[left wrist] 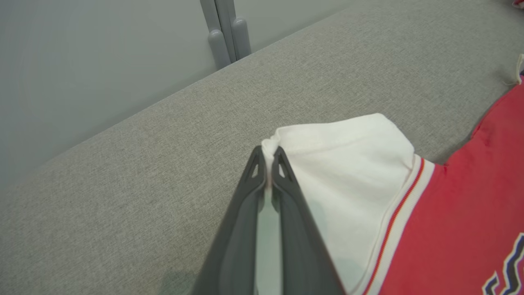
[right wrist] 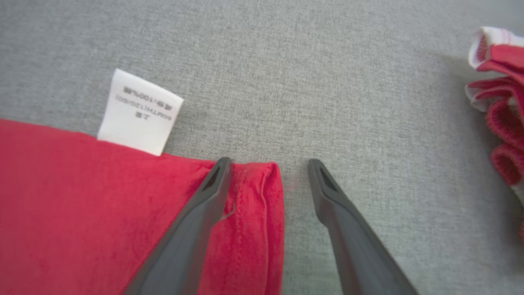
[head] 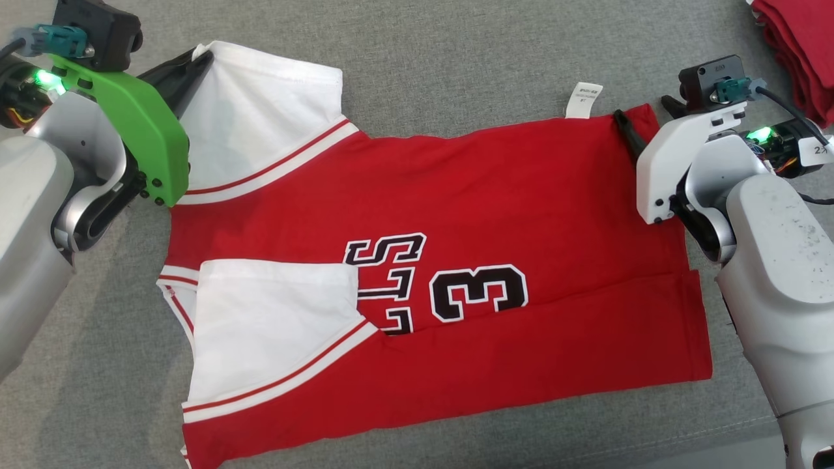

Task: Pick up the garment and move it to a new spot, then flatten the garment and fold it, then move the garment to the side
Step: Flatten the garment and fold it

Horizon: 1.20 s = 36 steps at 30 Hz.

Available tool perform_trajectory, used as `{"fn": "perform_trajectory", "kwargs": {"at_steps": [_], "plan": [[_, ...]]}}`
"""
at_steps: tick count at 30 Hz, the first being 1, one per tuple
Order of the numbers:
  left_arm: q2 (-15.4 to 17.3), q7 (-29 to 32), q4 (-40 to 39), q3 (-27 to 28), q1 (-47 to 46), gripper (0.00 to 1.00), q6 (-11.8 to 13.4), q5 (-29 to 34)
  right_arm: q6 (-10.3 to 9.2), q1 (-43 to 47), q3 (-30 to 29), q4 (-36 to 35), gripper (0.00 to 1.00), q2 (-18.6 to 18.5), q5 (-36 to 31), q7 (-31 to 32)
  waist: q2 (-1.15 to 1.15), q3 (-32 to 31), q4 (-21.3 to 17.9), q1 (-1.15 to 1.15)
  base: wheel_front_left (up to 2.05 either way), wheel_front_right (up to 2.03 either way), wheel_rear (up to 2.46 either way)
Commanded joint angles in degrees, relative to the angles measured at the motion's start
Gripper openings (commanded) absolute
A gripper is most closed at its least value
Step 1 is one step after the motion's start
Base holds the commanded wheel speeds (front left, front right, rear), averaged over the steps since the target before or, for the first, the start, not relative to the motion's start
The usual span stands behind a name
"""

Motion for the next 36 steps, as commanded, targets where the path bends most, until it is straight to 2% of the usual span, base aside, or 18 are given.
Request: {"fn": "perform_trajectory", "kwargs": {"at_steps": [1,2,5,11,20,25,31,36], "plan": [[0.5,-0.5,-0.2,0.0,0.8,0.00,0.1,-0.1,0.00,1.2,1.0,0.7,0.40,0.0,0.8,1.2,0.00,-0.3,0.3,0.00,0.00,0.00,0.00],[0.6,-0.6,-0.3,-0.1,0.9,0.00,0.1,-0.2,0.00,1.4,1.3,0.6,0.35,-0.2,1.2,1.6,0.00,-0.4,0.3,0.00,0.00,0.00,0.00],[0.6,-1.0,-0.4,-0.3,1.1,0.00,0.1,-0.4,0.00,1.9,1.6,0.0,0.00,-1.0,1.8,2.5,0.00,-0.8,0.4,0.00,0.00,0.00,0.00],[0.3,-2.4,-0.2,-0.3,1.6,0.00,0.1,-0.9,-0.03,2.1,1.0,-1.4,0.00,-0.9,1.4,1.2,0.00,-2.2,0.3,0.00,0.00,0.00,0.00],[-0.4,-6.2,-0.2,0.2,3.3,0.00,0.1,-1.6,-0.03,1.0,-0.8,-0.2,0.00,1.0,0.0,-5.8,0.00,-6.2,0.7,0.00,0.00,0.00,0.00],[0.7,-9.3,-2.5,0.6,7.9,0.00,0.7,-2.9,-0.03,3.8,-1.1,0.6,0.00,1.2,0.7,-9.9,0.00,-9.1,1.6,0.00,0.00,0.00,0.00],[3.2,-13.5,-8.5,0.3,17.4,0.00,3.4,-4.7,-0.03,10.2,-1.1,-0.9,0.00,-0.1,2.9,-14.8,0.00,-13.5,2.8,0.00,0.00,0.00,0.00],[5.1,-18.1,-14.6,0.7,27.4,0.00,7.4,-7.4,-0.03,18.0,-2.0,-4.1,0.00,-1.1,5.4,-16.8,0.00,-16.9,3.5,0.00,0.00,0.00,0.00]]}}
